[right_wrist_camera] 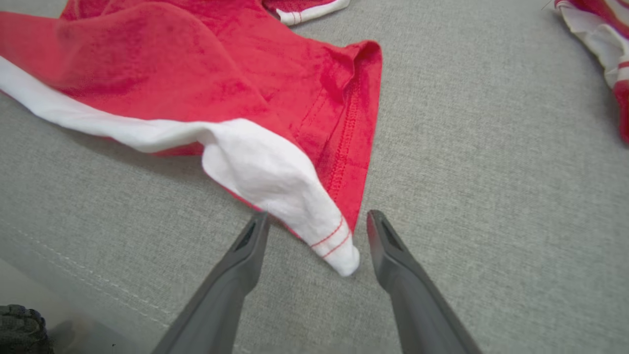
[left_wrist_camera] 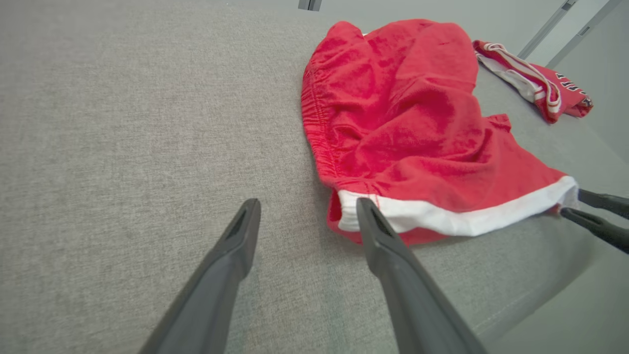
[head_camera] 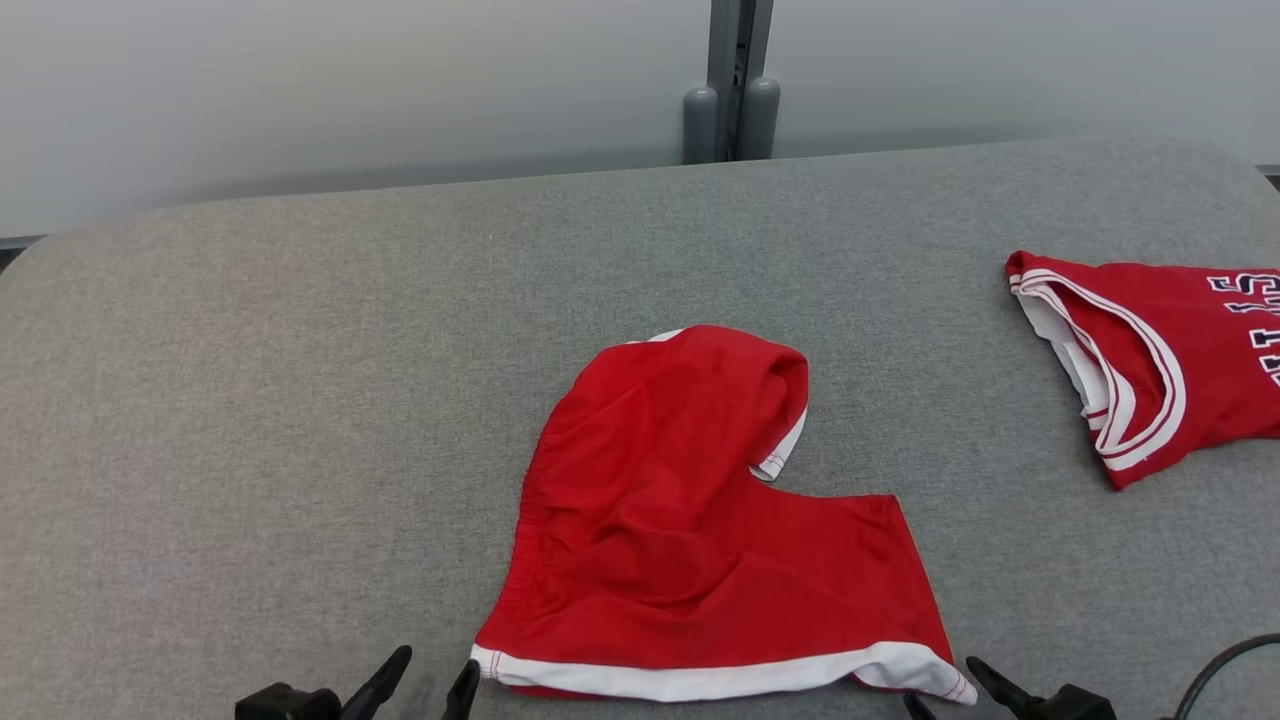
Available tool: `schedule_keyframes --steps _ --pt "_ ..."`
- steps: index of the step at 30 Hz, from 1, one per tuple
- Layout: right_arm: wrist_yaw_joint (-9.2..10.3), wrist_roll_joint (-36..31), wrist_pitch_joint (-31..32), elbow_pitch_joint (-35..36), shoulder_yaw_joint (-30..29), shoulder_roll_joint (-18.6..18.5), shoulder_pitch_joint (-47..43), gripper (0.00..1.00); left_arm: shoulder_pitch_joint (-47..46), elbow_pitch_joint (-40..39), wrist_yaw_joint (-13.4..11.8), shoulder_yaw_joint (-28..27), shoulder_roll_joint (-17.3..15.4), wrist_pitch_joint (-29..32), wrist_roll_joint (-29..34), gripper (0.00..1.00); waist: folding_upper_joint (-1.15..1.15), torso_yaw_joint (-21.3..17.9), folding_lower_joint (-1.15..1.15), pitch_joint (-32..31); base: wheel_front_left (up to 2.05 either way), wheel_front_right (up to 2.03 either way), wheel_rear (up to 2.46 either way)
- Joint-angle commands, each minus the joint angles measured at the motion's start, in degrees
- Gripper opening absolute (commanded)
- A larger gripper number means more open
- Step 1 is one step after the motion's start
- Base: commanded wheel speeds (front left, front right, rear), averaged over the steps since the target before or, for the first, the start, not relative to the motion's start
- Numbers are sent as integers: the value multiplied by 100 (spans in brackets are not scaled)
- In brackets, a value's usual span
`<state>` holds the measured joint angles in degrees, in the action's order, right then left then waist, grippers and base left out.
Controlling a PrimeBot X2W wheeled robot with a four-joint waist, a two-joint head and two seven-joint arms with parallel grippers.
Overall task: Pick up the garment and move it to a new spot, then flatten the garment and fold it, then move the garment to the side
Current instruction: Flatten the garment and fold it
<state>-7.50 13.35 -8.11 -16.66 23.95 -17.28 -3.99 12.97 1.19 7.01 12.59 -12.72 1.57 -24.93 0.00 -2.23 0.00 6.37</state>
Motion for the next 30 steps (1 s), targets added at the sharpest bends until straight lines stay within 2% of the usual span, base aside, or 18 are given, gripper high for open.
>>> schedule_keyframes --steps 1,10,16,22,23,24,25,26,30 --pt "1 51 -24 -68 48 -52 98 100 -141 24 33 105 -99 65 -110 100 0 -3 0 44 0 0 0" --pt "1 143 -139 -222 120 -70 242 100 -290 82 47 437 -215 67 -497 100 0 -40 0 107 0 0 0" --pt "0 155 -190 -289 135 -59 305 100 -367 -48 46 851 -421 95 -882 100 0 -52 0 125 0 0 0" --pt "1 191 -162 -335 237 3 409 100 -673 168 48 1174 -589 17 -1134 100 0 -71 0 196 0 0 0" --pt "0 209 -135 -348 290 3 446 81 -714 200 48 1235 -598 5 -1203 100 0 -84 0 207 0 0 0" --pt "1 224 -129 -359 328 -12 484 49 -757 235 48 1299 -617 17 -1271 73 0 -94 0 216 0 0 0" --pt "1 253 -128 -365 363 -17 515 32 -790 263 48 1359 -631 22 -1354 17 0 -107 0 220 0 0 0" --pt "0 332 -141 -364 411 2 532 0 -815 281 48 1441 -650 32 -1456 0 0 -120 0 221 0 0 0" --pt "1 633 -115 -264 477 -107 659 0 -887 295 48 1624 -805 -80 -1766 0 0 -186 0 184 0 0 0"
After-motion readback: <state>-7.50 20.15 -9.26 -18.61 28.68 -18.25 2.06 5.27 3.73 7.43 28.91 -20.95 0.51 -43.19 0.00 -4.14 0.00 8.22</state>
